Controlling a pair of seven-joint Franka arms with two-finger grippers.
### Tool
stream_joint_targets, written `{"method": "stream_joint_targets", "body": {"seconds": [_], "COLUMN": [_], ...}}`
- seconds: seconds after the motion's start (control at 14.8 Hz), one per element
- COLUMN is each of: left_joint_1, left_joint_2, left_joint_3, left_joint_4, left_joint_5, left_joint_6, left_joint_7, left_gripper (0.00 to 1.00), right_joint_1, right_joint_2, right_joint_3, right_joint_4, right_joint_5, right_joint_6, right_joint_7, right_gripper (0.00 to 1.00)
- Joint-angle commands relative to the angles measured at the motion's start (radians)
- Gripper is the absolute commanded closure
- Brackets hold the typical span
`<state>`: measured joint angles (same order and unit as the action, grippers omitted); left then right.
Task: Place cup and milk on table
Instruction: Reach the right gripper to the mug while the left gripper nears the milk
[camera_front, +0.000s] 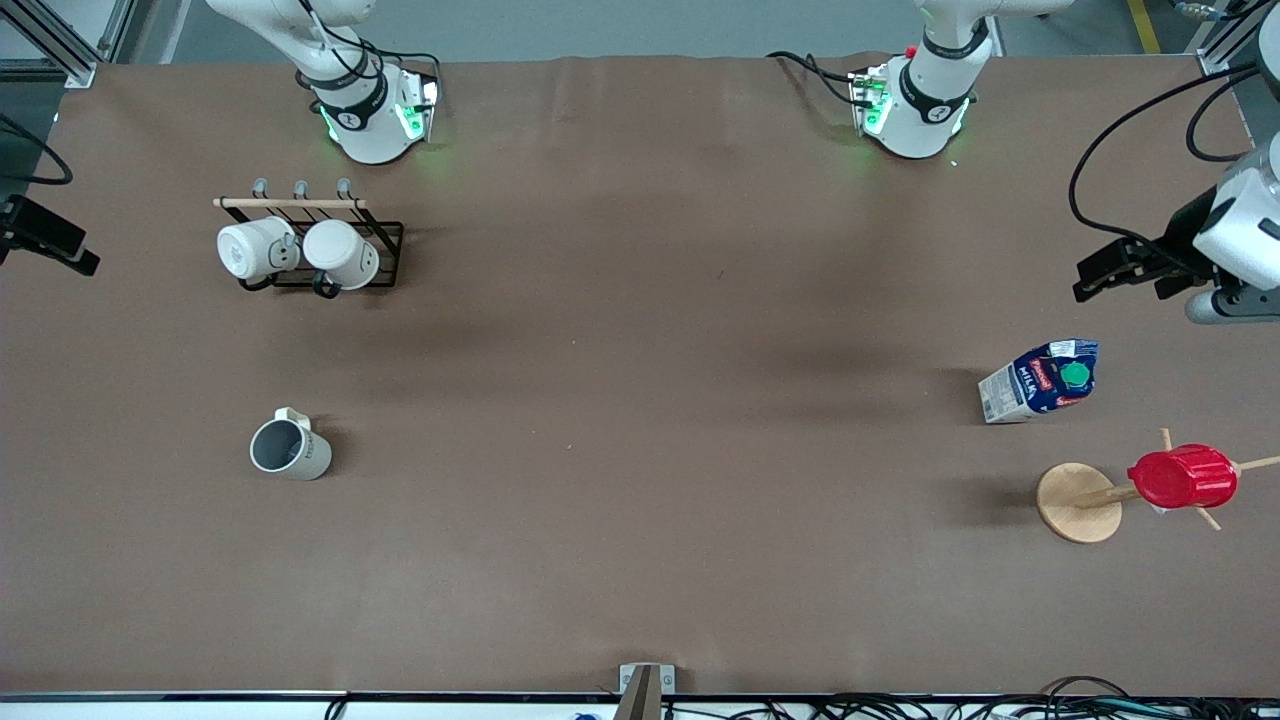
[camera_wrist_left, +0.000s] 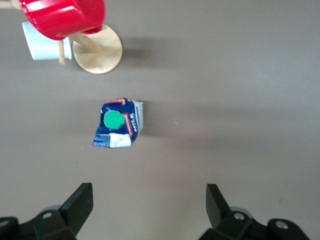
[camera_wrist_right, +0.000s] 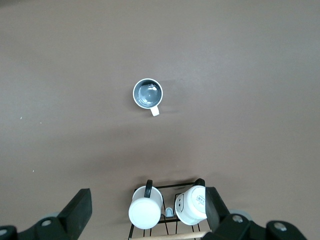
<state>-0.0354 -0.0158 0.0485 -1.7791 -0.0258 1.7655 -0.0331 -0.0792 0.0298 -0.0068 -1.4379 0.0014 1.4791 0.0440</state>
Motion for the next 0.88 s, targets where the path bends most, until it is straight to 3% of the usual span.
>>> {"method": "stream_joint_targets", "body": {"seconds": [0.0, 0.2, 0.61, 0.81], "left_joint_1": [0.003, 0.006, 0.009, 0.014], "left_joint_2": [0.003, 0.034, 0.121, 0.166], "left_joint_3": [0.043, 0.074, 0.079, 0.079], "left_joint_4": [-0.084, -0.12, -0.16, -0.163], "left_joint_5": [0.003, 0.003, 0.024, 0.026], "left_joint_6": [0.106, 0.156, 0.276, 0.313], "left_joint_7": [0.051, 0.078, 0.078, 0.078], "left_gripper": [0.0, 0.01, 0.01, 0.01], "right_joint_1": [-0.002, 0.004, 0.024, 0.015], "right_joint_2": [-0.011, 0.05, 0.16, 0.269], "right_joint_3": [0.004, 0.005, 0.008, 0.007], "right_joint_4": [-0.033, -0.106, -0.356, -0.446], "right_joint_5": [0.014, 0.016, 0.026, 0.026], "right_joint_6": [0.015, 0.123, 0.545, 0.78], "right_joint_7": [-0.015, -0.033, -0.042, -0.156], "right_gripper": [0.0, 0.0, 0.0, 0.0]}}
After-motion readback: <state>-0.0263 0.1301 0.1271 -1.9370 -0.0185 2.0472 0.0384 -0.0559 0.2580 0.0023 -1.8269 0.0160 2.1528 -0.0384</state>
